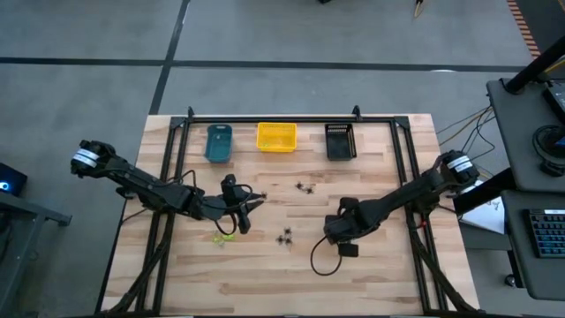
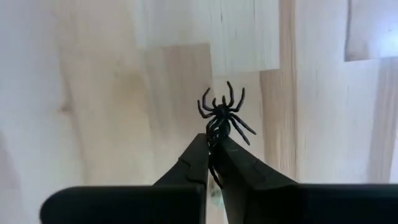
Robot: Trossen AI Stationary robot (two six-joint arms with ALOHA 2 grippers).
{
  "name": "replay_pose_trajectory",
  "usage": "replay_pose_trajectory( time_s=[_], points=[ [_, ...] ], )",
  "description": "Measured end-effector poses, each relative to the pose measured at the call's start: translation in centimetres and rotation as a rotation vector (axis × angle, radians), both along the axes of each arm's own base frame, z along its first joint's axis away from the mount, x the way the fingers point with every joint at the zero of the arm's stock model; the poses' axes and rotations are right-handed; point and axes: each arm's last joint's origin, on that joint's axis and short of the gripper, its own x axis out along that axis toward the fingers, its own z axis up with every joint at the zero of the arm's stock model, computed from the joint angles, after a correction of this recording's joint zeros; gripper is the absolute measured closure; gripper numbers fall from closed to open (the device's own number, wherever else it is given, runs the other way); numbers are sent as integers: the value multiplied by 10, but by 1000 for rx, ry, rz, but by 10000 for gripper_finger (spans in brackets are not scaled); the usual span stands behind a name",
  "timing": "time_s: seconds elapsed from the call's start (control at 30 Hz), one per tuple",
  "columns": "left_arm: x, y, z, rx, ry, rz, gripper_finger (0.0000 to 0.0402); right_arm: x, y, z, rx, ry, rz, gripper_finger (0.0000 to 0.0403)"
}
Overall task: Sort Halloween decoration
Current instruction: Put the black spider toy into the black bin
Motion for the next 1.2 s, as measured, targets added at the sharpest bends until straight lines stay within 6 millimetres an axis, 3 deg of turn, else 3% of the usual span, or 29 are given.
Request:
replay_pose_trajectory(
  time_s=[0.23, 0.63, 0.9, 1.2],
  points=[
    [0, 0, 0, -2, -5, 0, 326, -1, -7, 12, 64, -32, -65, 390],
    [0, 0, 1, -2, -5, -1, 326, 4, -8, -9, 12, -12, -35, 336],
    [0, 0, 1, -2, -6, 0, 326, 4, -12, -10, -7, -10, -9, 390],
    [0, 0, 1, -2, -6, 0, 326, 5, -13, -10, -13, -10, 25, 376]
  ],
)
